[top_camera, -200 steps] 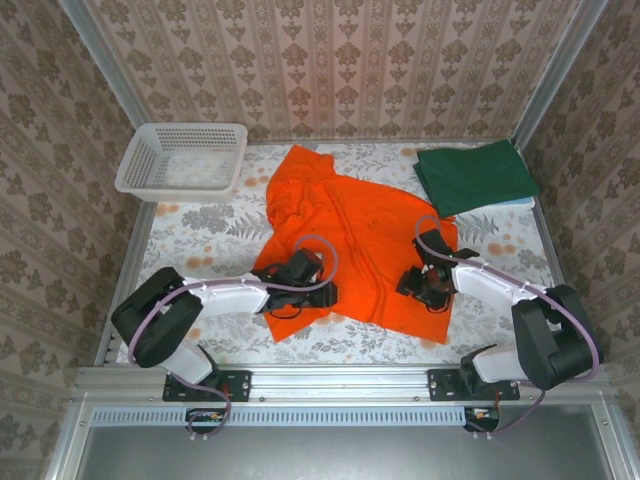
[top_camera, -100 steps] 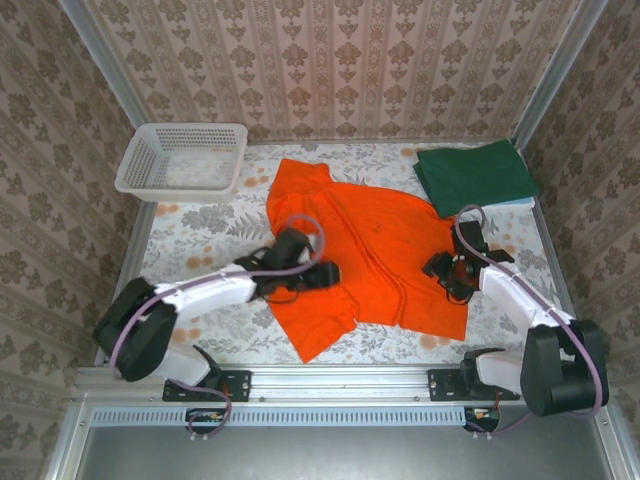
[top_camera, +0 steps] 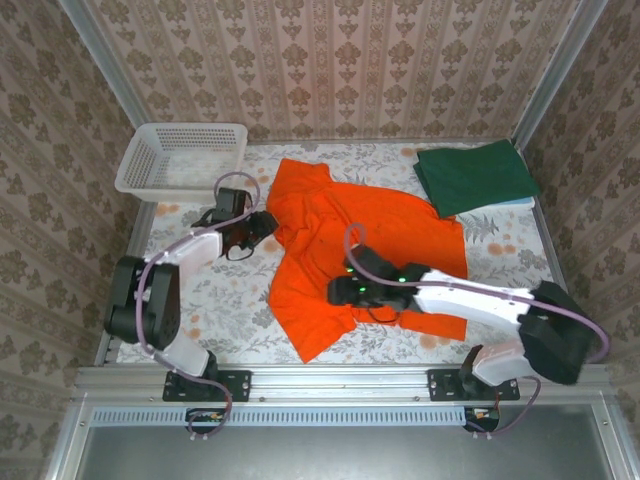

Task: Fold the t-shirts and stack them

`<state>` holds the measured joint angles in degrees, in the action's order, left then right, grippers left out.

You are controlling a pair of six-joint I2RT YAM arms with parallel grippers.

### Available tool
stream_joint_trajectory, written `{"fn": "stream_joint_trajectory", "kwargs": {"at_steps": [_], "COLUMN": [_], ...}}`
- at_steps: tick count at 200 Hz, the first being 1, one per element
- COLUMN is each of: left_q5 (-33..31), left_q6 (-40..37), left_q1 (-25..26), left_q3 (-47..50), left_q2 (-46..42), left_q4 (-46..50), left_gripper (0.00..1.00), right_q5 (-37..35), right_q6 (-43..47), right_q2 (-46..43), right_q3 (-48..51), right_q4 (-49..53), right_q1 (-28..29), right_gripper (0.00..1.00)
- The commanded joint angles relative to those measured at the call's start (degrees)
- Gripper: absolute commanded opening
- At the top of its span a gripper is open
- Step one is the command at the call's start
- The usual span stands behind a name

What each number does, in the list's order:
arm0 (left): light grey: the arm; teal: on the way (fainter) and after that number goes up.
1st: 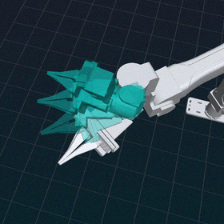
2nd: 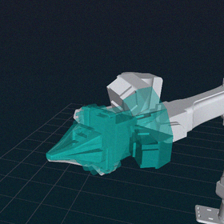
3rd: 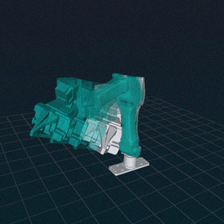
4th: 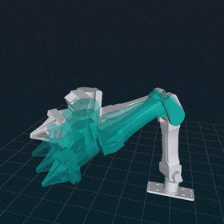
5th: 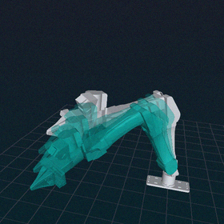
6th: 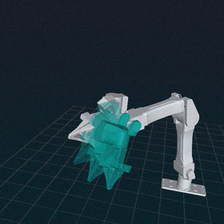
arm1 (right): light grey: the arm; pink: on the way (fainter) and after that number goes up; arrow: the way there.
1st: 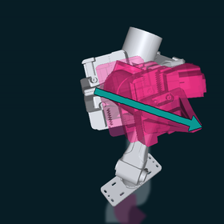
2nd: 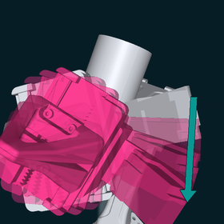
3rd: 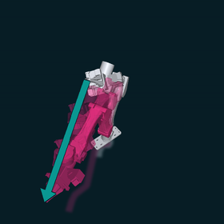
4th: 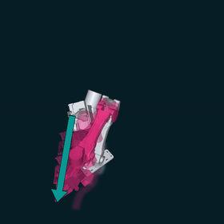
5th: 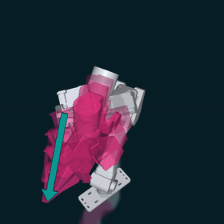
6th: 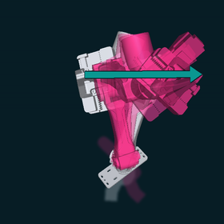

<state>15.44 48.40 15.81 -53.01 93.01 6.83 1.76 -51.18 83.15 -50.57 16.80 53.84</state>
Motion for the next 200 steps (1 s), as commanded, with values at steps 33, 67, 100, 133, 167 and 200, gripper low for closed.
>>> {"fn": "stream_joint_trajectory", "kwargs": {"at_steps": [33, 67, 100, 133, 167, 200], "left_q5": [7.0, 9.6, 9.3, 8.1, 6.3, 3.8], "left_q6": [0.1, 0.2, -0.4, -0.8, -2.0, -3.5], "left_q1": [-2.6, -3.0, -2.9, -3.0, -2.9, -3.1], "left_q3": [-5.3, -7.0, -8.0, -8.8, -10.2, -10.9], "left_q2": [9.8, 12.9, 14.7, 15.9, 16.6, 16.1], "left_q4": [-2.5, -4.1, -3.7, -3.7, -2.6, -1.4], "left_gripper": [0.39, 0.40, 0.37, 0.25, 0.00, 0.00], "right_q5": [-1.1, -2.1, -4.6, -6.2, -6.5, -6.0], "right_q6": [3.7, 4.3, 4.4, 3.9, 3.1, 3.6], "right_q2": [18.1, 26.6, 34.2, 42.3, 46.7, 44.6], "right_q3": [-18.1, -27.0, -36.0, -45.5, -49.2, -45.0], "right_q4": [1.2, 4.7, 9.0, 16.7, 20.2, 18.1], "right_q1": [9.2, 10.1, 10.1, 10.0, 9.9, 9.7], "right_gripper": [0.65, 0.65, 0.64, 0.57, 0.34, 0.14]}}
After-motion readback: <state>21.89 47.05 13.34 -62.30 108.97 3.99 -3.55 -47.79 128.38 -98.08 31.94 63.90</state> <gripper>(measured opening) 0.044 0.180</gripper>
